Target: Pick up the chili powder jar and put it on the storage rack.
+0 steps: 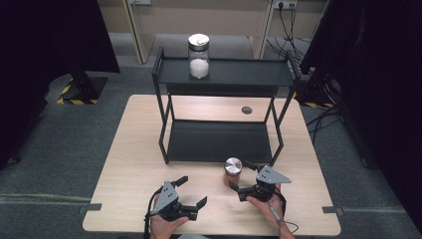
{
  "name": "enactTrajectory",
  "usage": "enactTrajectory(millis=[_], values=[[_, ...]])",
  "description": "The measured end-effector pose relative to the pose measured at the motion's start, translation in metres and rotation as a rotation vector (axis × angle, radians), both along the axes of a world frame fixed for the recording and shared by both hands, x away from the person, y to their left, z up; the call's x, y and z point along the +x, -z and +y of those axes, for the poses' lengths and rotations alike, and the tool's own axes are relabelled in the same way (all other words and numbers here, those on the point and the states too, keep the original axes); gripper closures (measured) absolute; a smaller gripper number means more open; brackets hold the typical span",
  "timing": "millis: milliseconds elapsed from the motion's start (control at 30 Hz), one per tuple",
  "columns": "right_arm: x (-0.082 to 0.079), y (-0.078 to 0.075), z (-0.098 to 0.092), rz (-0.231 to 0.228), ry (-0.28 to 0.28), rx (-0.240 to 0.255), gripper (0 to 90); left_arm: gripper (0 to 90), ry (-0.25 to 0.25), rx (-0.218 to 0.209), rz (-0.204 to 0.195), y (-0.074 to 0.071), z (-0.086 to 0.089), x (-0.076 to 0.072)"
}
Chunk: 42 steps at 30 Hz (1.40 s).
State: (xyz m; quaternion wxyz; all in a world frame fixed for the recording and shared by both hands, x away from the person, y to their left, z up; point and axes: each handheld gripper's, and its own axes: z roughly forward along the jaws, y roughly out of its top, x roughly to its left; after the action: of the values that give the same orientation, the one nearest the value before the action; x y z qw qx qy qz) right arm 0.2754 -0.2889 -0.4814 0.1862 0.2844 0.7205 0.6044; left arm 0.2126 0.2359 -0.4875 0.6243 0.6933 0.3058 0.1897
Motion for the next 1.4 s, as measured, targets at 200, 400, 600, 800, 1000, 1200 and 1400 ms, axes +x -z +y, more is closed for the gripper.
enactTrajectory(millis=[200, 400, 600, 800, 1000, 1200, 1400], values=[[0.005, -0.002, 0.007, -0.001, -0.005, -0.01, 6.3, 0.9, -0.001, -0.004, 0.001, 0.0, 0.0, 0.0], [0.006, -0.005, 0.015, 0.017, 0.023, -0.039, 12.3, 0.8, -0.001, -0.002, -0.001, 0.0, 0.001, 0.0], [0.008, -0.007, 0.019, 0.021, 0.026, -0.061, 19.9, 0.9, -0.001, -0.002, -0.002, 0.0, 0.0, 0.0], [0.011, -0.007, 0.02, 0.038, 0.018, -0.068, 29.8, 1.0, 0.0, -0.002, -0.001, 0.0, 0.001, 0.0], [0.01, -0.008, 0.02, 0.031, 0.018, -0.074, 30.5, 1.1, 0.001, -0.001, -0.002, 0.0, 0.001, 0.0], [0.008, -0.013, 0.017, 0.018, 0.016, -0.064, 30.7, 1.1, 0.001, 0.0, -0.003, 0.0, 0.001, 0.0], [0.004, -0.023, 0.013, -0.004, 0.008, -0.06, 30.7, 1.2, 0.002, -0.001, -0.002, 0.0, 0.001, 0.0]])
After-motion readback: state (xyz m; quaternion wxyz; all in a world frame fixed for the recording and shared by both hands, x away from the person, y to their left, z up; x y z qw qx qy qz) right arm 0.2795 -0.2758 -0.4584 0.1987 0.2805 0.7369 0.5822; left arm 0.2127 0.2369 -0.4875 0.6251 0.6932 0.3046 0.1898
